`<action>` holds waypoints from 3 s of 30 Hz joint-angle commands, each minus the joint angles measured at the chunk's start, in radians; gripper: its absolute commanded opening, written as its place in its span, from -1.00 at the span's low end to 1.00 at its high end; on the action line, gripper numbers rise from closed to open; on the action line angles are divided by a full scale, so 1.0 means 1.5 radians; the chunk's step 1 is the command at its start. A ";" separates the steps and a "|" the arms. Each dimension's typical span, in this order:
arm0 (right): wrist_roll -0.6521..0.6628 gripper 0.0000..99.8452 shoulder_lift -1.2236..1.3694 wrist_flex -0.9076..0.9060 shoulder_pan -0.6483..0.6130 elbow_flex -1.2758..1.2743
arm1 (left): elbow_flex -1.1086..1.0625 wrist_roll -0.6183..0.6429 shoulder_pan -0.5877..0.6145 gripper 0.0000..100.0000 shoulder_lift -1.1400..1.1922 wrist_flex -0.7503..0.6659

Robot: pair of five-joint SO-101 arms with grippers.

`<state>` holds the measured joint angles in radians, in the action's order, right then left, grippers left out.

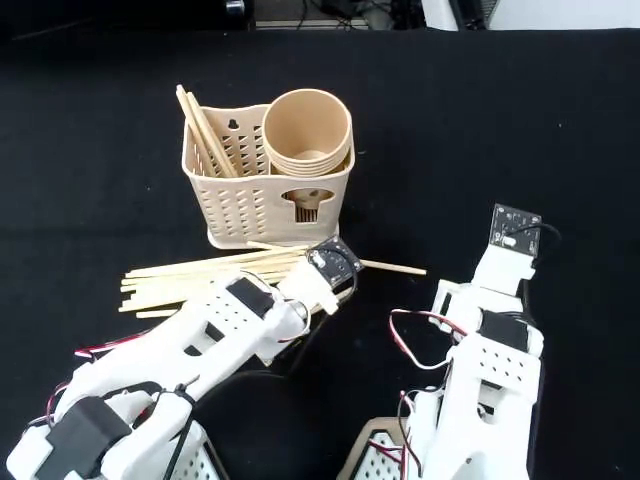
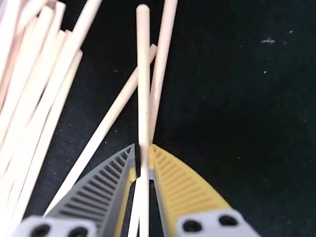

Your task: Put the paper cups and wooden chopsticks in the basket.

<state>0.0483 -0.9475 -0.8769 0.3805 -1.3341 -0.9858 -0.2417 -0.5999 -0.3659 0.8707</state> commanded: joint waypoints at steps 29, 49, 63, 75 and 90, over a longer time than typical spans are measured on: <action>-0.001 -0.97 -0.013 0.004 0.005 0.019 | 0.026 -0.060 0.062 -0.67 0.001 0.004; -0.001 -0.97 -0.013 0.004 0.006 0.019 | -0.005 -0.058 0.048 -0.66 0.011 0.003; -0.001 -0.97 -0.013 0.004 0.005 0.019 | 0.051 -0.054 0.042 -0.73 0.106 0.009; -0.001 -0.97 -0.013 0.004 0.005 0.019 | 0.052 -0.055 0.038 -0.92 0.106 0.038; -0.001 -0.97 -0.013 0.004 0.006 0.021 | 0.033 -0.036 -0.024 -0.92 -0.104 0.188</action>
<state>0.0483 -0.9475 -0.8769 0.3805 -1.3341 -0.9198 -0.3015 -0.6337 -0.3874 1.0932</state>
